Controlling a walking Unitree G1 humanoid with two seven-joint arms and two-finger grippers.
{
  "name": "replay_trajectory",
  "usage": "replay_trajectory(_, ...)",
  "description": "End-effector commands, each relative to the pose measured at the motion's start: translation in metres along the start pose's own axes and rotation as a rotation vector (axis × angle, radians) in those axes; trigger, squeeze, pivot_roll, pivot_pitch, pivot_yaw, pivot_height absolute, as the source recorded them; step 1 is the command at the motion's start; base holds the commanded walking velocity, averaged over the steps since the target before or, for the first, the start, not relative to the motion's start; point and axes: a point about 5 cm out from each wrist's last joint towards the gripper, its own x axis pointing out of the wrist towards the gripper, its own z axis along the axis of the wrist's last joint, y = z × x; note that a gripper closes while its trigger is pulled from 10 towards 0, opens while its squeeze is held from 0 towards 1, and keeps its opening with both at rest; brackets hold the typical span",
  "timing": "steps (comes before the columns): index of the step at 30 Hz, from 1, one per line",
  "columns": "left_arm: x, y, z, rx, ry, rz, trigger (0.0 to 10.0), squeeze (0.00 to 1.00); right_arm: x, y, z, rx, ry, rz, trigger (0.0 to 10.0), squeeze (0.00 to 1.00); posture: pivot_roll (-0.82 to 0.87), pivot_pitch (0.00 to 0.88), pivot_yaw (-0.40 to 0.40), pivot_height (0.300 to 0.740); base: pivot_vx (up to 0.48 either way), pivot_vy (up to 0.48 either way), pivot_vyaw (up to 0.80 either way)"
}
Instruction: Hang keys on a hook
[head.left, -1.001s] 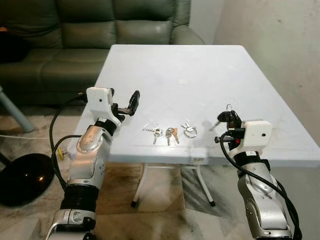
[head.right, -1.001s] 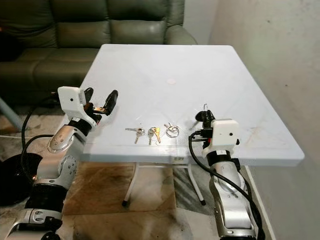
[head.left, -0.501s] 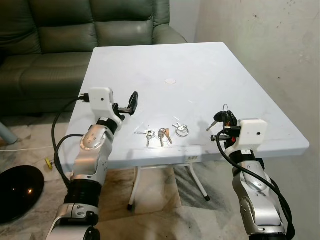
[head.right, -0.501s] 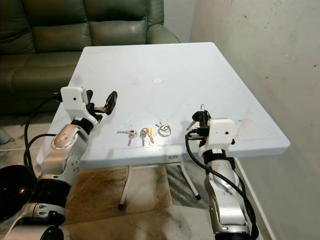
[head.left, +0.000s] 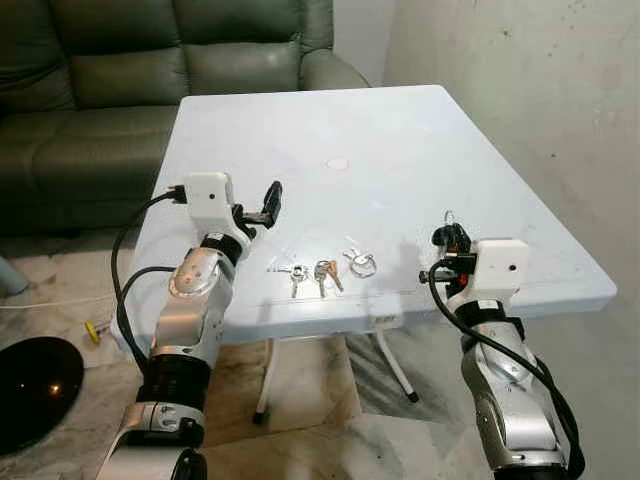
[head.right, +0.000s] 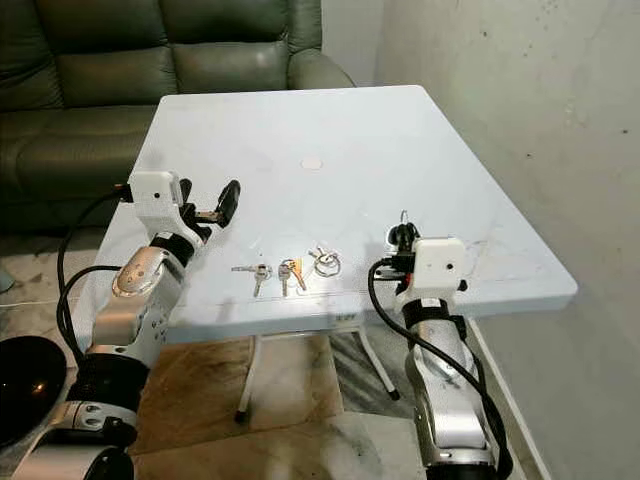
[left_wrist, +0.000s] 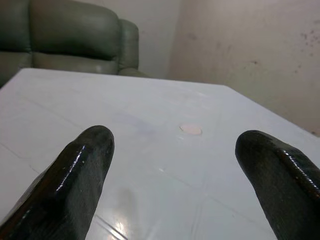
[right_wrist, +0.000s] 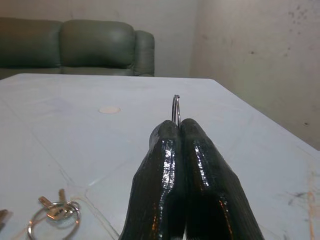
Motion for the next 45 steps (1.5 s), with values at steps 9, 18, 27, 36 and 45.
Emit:
replay_trajectory(9, -0.001, -0.001, 0.003, -0.021, -0.025, -0.018, 10.0, 0.00, 0.004, 0.002, 0.002, -0.008, -0.010, 0.004, 10.0, 0.00, 0.10, 0.000, 0.009, 0.740, 0.000, 0.000, -0.74)
replay_trajectory(18, -0.002, -0.003, 0.000, -0.024, -0.014, 0.000, 10.0, 0.00, 0.002, 0.006, 0.000, -0.008, -0.001, 0.023, 10.0, 0.00, 0.10, 0.000, 0.004, 0.740, 0.000, 0.198, -0.74)
replay_trajectory(27, -0.002, -0.003, 0.000, -0.020, -0.014, 0.006, 10.0, 0.00, 0.000, 0.005, -0.001, -0.013, 0.006, 0.025, 10.0, 0.00, 0.09, 0.000, 0.003, 0.740, 0.000, 0.000, -0.73)
replay_trajectory(36, -0.003, -0.006, -0.003, -0.023, -0.001, 0.002, 10.0, 0.00, -0.003, 0.004, -0.001, -0.014, 0.010, 0.021, 10.0, 0.00, 0.09, 0.000, 0.003, 0.740, 0.000, 0.000, -0.73)
replay_trajectory(45, -0.004, -0.007, -0.006, -0.029, 0.020, -0.002, 10.0, 0.00, -0.003, 0.005, -0.002, -0.015, 0.014, 0.022, 10.0, 0.00, 0.09, 0.000, -0.002, 0.740, 0.000, 0.000, -0.73)
